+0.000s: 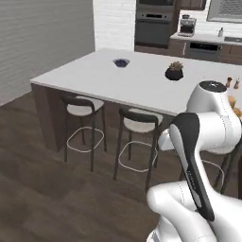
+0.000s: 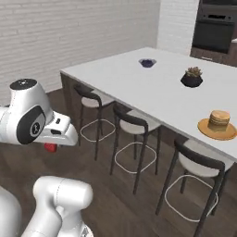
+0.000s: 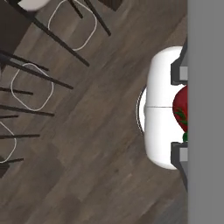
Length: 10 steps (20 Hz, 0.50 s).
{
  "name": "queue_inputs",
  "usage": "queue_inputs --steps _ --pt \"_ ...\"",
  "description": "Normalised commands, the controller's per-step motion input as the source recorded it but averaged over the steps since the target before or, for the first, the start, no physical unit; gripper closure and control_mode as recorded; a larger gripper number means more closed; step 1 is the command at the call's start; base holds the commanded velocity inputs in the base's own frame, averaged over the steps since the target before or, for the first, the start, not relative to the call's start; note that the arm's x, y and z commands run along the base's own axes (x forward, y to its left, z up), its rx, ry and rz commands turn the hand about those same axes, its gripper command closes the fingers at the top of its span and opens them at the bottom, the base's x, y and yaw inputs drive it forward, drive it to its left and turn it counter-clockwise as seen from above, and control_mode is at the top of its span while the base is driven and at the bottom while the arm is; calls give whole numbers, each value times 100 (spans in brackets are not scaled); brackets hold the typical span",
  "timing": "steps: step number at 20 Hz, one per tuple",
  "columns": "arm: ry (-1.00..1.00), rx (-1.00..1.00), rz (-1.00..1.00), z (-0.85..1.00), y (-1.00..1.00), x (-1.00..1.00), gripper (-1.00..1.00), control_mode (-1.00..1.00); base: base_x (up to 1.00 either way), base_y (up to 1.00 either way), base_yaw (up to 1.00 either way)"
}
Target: Take the strawberry from the fridge and place it on top of the pancake, located on the dining counter.
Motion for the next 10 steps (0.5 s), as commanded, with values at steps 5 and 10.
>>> queue_inputs --steps 5,10 --pt "0 0 0 0 0 0 100 100 47 -21 -75" --pt "0 0 0 0 0 0 100 100 55 -21 -73"
